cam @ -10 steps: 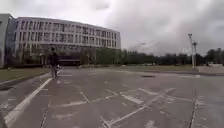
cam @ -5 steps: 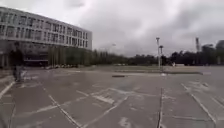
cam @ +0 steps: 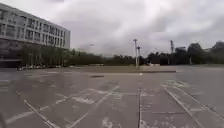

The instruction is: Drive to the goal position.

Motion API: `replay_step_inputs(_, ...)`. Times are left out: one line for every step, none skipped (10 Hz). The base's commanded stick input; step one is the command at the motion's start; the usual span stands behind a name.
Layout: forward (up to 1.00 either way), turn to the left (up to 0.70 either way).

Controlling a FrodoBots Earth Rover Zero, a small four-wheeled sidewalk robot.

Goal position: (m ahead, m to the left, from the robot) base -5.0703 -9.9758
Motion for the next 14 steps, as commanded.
replay_step_inputs(0.0,-0.7)
replay_step_inputs(0.0,-0.7)
replay_step_inputs(0.0,-0.7)
replay_step_inputs(0.0,-0.7)
replay_step_inputs(0.0,-0.7)
replay_step_inputs(0.0,-0.7)
replay_step_inputs(0.0,-0.7)
replay_step_inputs(0.0,-0.7)
replay_step_inputs(0.0,-0.7)
replay_step_inputs(0.0,-0.7)
replay_step_inputs(0.0,-0.7)
replay_step_inputs(0.0,-0.7)
replay_step_inputs(0.0,-0.7)
replay_step_inputs(0.0,-0.7)
